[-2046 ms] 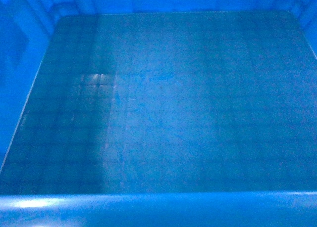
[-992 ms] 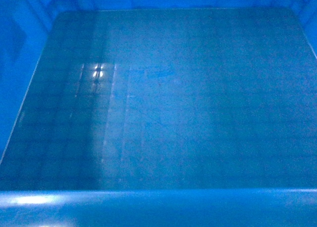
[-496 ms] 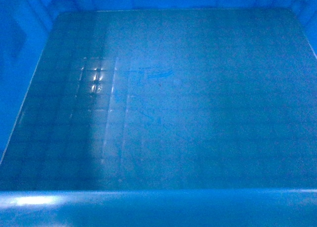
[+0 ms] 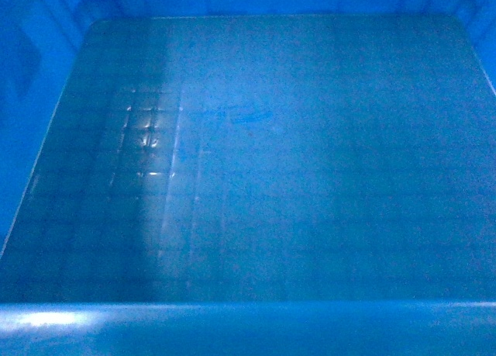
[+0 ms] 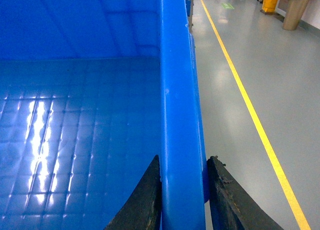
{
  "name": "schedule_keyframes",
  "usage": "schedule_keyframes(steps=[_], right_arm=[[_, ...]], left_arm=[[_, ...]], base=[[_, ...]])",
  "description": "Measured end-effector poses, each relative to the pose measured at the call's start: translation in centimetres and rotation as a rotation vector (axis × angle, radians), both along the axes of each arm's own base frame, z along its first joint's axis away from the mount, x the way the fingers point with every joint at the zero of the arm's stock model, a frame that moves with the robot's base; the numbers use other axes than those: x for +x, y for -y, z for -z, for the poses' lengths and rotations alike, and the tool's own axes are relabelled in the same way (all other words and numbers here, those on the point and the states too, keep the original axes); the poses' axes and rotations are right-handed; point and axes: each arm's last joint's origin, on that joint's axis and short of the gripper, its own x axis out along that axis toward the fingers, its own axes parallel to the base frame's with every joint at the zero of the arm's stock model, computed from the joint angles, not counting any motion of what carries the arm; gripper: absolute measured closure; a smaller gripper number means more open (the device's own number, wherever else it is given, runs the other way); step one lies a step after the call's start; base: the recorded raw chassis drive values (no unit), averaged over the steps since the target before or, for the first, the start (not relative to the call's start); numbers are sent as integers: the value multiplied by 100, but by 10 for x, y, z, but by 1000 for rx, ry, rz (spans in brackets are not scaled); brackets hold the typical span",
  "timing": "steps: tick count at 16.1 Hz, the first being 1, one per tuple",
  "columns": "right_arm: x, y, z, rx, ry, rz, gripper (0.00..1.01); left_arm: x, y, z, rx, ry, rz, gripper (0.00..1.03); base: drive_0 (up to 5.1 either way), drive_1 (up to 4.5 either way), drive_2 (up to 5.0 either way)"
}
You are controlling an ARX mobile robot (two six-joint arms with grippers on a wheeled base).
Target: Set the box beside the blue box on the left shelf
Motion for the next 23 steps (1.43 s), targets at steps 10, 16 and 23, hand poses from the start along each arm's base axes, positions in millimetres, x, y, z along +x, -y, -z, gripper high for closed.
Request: schedule_keyframes(steps=[10, 16, 23], right_arm=[[0, 0, 0, 1, 5, 0, 81], [0, 0, 0, 1, 4, 0, 81], [0, 0, 0, 0, 0, 0, 81]], left_arm=[[0, 0, 0, -1, 0, 0, 93], [0, 0, 0, -1, 0, 0, 93], [1, 0, 1, 3, -10, 0, 93]], base=[[6, 435, -422], [1, 431, -429], [-5, 364, -374]])
